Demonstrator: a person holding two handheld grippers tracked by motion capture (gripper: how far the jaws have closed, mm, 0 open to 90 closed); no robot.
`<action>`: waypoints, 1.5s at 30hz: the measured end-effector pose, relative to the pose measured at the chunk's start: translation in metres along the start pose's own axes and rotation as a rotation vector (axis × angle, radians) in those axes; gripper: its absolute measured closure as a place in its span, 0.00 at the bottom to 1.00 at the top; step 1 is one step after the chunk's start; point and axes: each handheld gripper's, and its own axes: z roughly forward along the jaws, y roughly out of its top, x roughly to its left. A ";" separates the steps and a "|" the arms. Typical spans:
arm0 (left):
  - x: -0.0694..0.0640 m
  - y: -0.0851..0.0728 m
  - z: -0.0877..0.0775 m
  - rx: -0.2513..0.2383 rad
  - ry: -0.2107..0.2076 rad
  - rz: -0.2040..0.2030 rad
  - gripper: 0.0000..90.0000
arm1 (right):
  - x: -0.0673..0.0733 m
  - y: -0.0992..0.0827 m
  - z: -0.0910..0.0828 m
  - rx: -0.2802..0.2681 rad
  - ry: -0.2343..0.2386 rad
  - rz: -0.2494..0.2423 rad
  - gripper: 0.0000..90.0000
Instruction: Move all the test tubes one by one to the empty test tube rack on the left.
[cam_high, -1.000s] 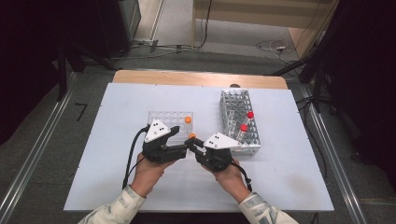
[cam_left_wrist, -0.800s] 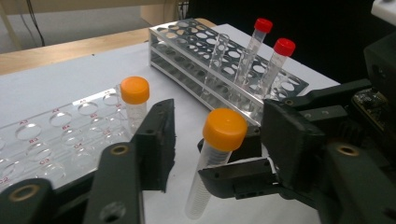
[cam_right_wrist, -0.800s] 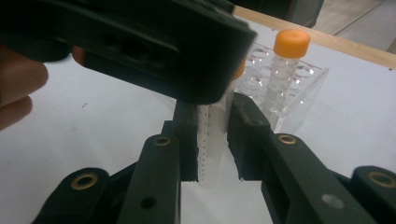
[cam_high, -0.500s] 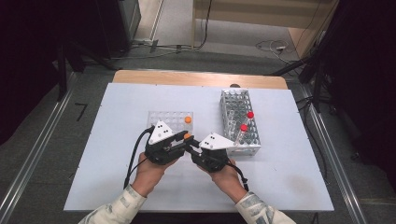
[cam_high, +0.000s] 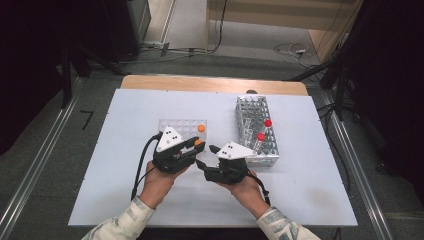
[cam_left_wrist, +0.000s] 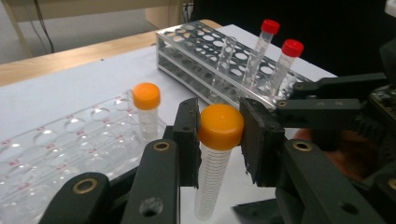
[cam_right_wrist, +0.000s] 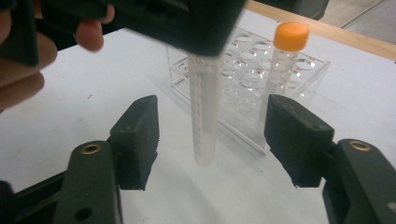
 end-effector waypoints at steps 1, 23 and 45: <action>0.002 0.002 -0.001 -0.003 0.004 -0.001 0.77 | -0.001 0.000 -0.002 0.000 -0.001 0.000 0.35; 0.022 0.041 0.002 -0.041 0.105 -0.008 0.77 | -0.006 -0.015 -0.028 0.013 -0.007 0.007 0.28; 0.035 0.032 0.032 -0.030 0.157 0.023 0.77 | -0.008 -0.016 -0.030 0.009 -0.024 0.008 0.28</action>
